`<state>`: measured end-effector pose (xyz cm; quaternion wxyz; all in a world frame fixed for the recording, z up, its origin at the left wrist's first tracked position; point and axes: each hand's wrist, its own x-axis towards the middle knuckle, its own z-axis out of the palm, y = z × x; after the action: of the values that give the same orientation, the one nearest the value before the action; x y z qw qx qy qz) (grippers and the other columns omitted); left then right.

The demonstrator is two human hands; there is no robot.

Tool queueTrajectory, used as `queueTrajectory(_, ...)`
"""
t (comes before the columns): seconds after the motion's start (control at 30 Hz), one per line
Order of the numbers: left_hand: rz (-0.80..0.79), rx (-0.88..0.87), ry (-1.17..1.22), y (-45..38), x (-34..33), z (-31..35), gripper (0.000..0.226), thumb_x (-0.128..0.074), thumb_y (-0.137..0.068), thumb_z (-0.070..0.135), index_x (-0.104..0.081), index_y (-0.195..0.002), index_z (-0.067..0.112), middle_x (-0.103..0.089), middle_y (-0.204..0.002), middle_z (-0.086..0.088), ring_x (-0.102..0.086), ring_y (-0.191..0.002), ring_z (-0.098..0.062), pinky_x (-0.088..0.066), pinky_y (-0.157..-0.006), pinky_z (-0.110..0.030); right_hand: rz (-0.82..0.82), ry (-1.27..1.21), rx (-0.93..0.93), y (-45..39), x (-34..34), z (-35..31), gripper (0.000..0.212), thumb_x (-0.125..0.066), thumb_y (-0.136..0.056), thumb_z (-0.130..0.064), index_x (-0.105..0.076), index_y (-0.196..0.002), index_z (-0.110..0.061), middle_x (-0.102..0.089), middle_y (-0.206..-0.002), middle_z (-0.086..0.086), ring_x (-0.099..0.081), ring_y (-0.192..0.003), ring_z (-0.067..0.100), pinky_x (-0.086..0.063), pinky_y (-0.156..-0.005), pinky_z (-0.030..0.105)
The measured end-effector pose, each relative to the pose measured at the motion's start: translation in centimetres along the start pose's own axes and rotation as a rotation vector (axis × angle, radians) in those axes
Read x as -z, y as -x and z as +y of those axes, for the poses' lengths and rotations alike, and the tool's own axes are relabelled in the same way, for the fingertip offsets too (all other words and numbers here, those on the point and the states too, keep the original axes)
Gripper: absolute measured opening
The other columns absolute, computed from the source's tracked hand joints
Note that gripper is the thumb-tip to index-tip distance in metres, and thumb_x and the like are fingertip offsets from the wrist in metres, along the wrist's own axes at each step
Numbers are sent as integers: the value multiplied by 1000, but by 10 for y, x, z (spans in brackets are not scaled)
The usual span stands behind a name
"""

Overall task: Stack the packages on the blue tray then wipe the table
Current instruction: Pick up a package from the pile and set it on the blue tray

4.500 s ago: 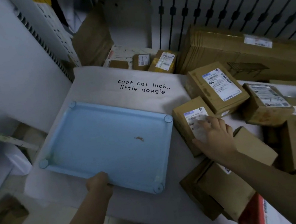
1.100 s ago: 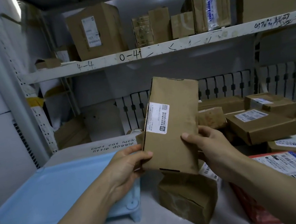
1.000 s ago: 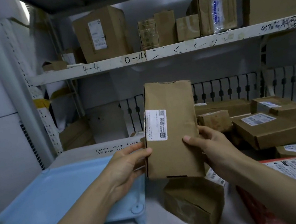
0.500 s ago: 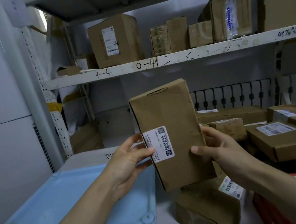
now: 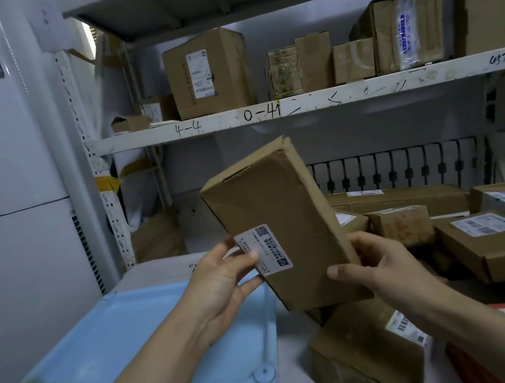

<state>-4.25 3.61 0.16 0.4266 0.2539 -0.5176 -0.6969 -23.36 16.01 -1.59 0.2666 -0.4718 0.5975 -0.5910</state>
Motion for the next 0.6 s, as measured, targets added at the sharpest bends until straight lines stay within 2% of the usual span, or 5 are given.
queueTrajectory(0.17, 198, -177, -195, 5, -7, 3, 44, -66, -89, 1, -50, -130, 9, -66, -119, -6, -65, -104, -16, -50, -94, -35, 20, 71, 97, 0, -2, -6, 31, -76, -83, -12, -65, -102, -33, -68, -100, -12, -62, -93, 5, -49, -66, 17)
queueTrajectory(0.27, 355, -370, -426, 8, -3, 7, 80, -75, -85, 13, -29, -149, 25, -45, -146, 4, -48, -130, -14, -38, -109, -35, 44, 125, 152, 1, -2, -7, 33, -75, -83, -8, -64, -100, -33, -67, -99, -11, -62, -90, 2, -53, -69, 21)
queueTrajectory(0.4, 430, -754, -770, 20, -3, 13, 87, -77, -83, 16, -25, -152, 28, -24, -154, 6, -25, -143, -9, -22, -113, -19, 117, 251, 204, -2, -5, -5, 37, -78, -80, -10, -62, -93, -40, -65, -97, -13, -61, -92, 5, -57, -81, 30)
queueTrajectory(0.5, 407, -993, -1103, 25, -7, 18, 82, -80, -78, 16, -37, -148, 23, -25, -154, 1, -21, -147, -19, -22, -121, -39, 178, 411, 282, -4, -9, -2, 39, -80, -77, -17, -59, -94, -45, -59, -99, -19, -53, -98, 7, -53, -85, 35)
queueTrajectory(0.6, 325, -1099, -1421, 25, -8, 17, 76, -82, -72, 18, -50, -141, 21, -33, -154, -4, -20, -148, -27, -11, -122, -51, 210, 494, 346, -3, -11, -4, 36, -79, -77, -17, -66, -108, -32, -56, -97, -19, -47, -96, 5, -48, -86, 33)
